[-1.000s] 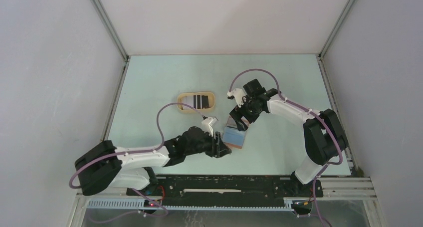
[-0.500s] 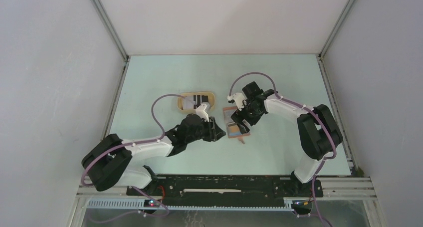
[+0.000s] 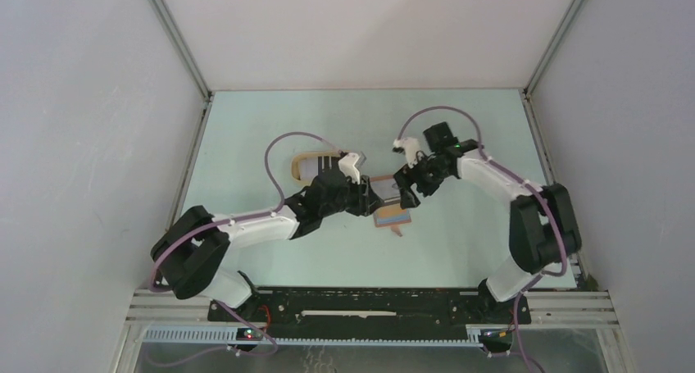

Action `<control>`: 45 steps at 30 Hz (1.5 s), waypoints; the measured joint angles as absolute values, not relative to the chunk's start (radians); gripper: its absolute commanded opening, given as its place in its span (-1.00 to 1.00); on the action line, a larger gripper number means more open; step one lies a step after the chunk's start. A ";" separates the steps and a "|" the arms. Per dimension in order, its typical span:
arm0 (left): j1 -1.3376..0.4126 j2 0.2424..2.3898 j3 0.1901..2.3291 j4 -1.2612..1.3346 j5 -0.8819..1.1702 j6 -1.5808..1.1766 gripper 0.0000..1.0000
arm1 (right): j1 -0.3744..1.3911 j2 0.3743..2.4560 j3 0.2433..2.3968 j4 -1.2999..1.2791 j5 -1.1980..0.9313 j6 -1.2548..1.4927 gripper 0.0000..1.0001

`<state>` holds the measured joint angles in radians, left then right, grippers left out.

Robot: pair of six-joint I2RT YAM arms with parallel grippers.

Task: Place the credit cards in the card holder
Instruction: Open the card holder at the center of the board.

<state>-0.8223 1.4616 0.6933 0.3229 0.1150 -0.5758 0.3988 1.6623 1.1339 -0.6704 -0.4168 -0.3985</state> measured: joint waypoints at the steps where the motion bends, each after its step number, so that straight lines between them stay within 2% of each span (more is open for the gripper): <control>1: -0.826 1.462 0.710 0.319 0.109 -0.548 -0.12 | 0.366 1.627 1.134 -0.676 -0.458 -0.398 0.83; 6: -0.899 1.425 0.744 0.319 -0.007 -0.365 -0.02 | 0.194 1.417 1.121 -0.668 -0.683 -0.387 0.84; 7: -0.926 1.410 0.743 0.324 -0.036 -0.326 0.15 | 0.162 1.377 1.111 -0.659 -0.725 -0.379 0.84; 9: -0.965 1.378 0.739 0.351 -0.082 -0.277 0.63 | 0.091 1.300 1.076 -0.632 -0.828 -0.348 0.81; 10: -0.974 1.367 0.733 0.369 -0.099 -0.266 0.76 | 0.070 1.281 1.062 -0.623 -0.867 -0.332 0.80; 13: -0.955 1.346 0.690 0.464 -0.131 -0.299 0.92 | 0.034 1.293 1.029 -0.603 -0.987 -0.279 0.76; 16: -0.887 1.348 0.624 0.540 -0.098 -0.376 0.86 | 0.027 1.369 1.007 -0.582 -1.030 -0.223 0.76; 19: -0.850 1.348 0.566 0.572 -0.109 -0.434 0.60 | 0.026 1.428 0.958 -0.539 -1.026 -0.159 0.74; 27: -0.904 1.384 0.496 0.634 -0.177 -0.553 0.26 | 0.038 1.555 0.918 -0.464 -1.011 -0.042 0.67; 29: -0.907 1.418 0.496 0.652 -0.181 -0.577 0.11 | 0.044 1.605 0.921 -0.459 -1.003 -0.034 0.65; 36: -0.908 1.515 0.496 0.669 -0.200 -0.621 0.02 | 0.085 1.710 0.936 -0.459 -0.970 0.007 0.56; 45: -0.908 1.607 0.520 0.670 -0.202 -0.627 0.09 | 0.133 1.780 1.010 -0.440 -0.947 0.042 0.49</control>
<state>-0.9077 1.6070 0.5201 0.6704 -0.2024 -0.6266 0.1333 1.7798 1.0100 -0.4400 -0.9474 0.0422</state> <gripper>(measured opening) 0.527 0.758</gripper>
